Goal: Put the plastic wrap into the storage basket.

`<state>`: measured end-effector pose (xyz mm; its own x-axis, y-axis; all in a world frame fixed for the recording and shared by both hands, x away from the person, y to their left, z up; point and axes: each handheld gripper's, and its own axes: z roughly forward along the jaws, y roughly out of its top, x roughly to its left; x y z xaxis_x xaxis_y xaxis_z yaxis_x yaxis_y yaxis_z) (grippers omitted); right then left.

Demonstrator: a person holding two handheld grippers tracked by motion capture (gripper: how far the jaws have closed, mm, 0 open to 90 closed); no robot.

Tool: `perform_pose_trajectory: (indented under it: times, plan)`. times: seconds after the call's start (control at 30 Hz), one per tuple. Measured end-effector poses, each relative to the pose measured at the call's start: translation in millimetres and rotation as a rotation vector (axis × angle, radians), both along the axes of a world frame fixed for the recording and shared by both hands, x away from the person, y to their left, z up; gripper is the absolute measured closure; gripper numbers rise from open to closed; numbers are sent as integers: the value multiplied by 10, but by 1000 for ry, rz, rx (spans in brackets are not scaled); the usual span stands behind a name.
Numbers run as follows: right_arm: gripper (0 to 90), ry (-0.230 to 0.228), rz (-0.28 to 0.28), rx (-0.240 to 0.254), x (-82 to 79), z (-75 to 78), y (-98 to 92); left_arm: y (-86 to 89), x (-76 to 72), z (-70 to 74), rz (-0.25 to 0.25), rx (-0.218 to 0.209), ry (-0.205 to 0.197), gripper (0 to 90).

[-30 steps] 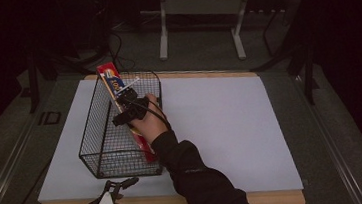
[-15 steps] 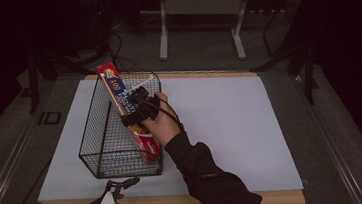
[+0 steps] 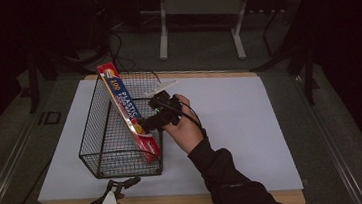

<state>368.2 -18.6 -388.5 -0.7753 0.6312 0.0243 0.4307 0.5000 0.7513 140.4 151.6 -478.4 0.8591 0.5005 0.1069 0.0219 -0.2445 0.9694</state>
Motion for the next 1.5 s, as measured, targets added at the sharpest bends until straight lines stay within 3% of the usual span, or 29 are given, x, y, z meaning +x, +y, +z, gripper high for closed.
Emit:
perform_pose_trajectory:
  times: [0.23, 0.63, 0.9, 1.17, 1.5]
  plan:
    - [136, -6, -9, 46, -121, 3, -354, 2, 3, -2, 1, 0, 2, 0]
    - [136, -11, -37, 77, -319, -104, -982, -12, 9, -6, 1, 4, 3, 0]
    - [136, -14, -45, 76, -461, -220, -1275, -20, 11, -10, 2, 4, 7, 0]
    - [136, -8, -54, 34, -593, -424, -1530, -20, 10, -12, 2, 8, 10, 0]
    - [137, -11, -88, 45, -762, -592, -1787, -30, 11, -14, 2, 13, 8, 0]
